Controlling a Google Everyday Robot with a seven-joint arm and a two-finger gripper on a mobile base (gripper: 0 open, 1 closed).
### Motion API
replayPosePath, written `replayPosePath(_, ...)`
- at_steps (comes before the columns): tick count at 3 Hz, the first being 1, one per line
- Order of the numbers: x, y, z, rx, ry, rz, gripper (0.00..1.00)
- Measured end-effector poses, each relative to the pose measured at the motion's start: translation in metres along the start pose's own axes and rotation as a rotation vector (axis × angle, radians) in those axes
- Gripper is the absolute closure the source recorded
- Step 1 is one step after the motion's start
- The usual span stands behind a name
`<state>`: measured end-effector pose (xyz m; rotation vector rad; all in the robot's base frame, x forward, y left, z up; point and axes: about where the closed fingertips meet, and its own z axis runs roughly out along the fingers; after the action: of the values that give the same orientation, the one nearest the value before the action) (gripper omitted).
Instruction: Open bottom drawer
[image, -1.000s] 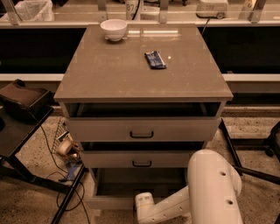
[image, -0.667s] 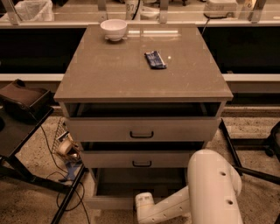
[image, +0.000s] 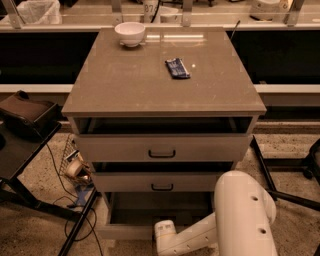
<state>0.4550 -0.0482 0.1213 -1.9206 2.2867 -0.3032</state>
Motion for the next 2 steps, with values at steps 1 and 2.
replayPosePath(1, 0.0, 0.0, 0.0, 0.0, 0.0, 0.0, 0.4)
replayPosePath(2, -0.0041, 0.0039, -0.0007, 0.029, 0.052, -0.029, 0.4)
